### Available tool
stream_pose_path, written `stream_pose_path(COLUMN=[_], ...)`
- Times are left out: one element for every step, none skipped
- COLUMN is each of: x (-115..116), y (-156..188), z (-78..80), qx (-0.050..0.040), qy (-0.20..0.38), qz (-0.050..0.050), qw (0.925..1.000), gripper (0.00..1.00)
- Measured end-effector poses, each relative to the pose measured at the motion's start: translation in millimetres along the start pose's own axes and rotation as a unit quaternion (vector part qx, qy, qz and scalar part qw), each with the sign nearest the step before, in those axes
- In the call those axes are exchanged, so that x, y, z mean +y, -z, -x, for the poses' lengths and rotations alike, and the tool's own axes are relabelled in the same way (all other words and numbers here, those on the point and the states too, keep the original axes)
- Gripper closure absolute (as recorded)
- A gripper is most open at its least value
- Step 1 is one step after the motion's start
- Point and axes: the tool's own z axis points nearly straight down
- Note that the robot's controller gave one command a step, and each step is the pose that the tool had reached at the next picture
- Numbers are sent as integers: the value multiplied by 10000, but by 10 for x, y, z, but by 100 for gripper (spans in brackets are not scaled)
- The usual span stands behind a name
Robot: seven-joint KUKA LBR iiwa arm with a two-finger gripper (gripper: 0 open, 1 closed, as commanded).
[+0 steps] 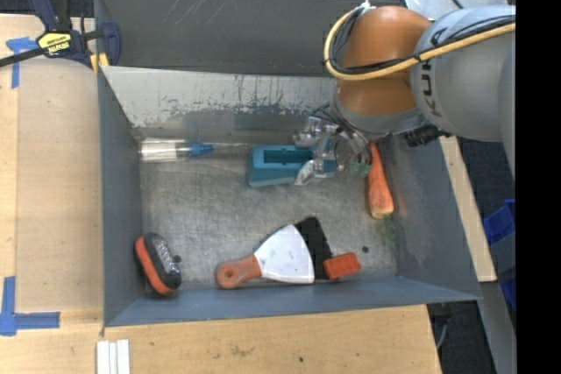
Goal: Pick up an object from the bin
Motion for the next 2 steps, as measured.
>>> stream_pose_path(x=[-3, -5], y=[104, 287], z=[-17, -14], qx=[37, 23], qy=[-1, -2], qz=[-3, -2], qw=[10000, 10000], gripper=[100, 100])
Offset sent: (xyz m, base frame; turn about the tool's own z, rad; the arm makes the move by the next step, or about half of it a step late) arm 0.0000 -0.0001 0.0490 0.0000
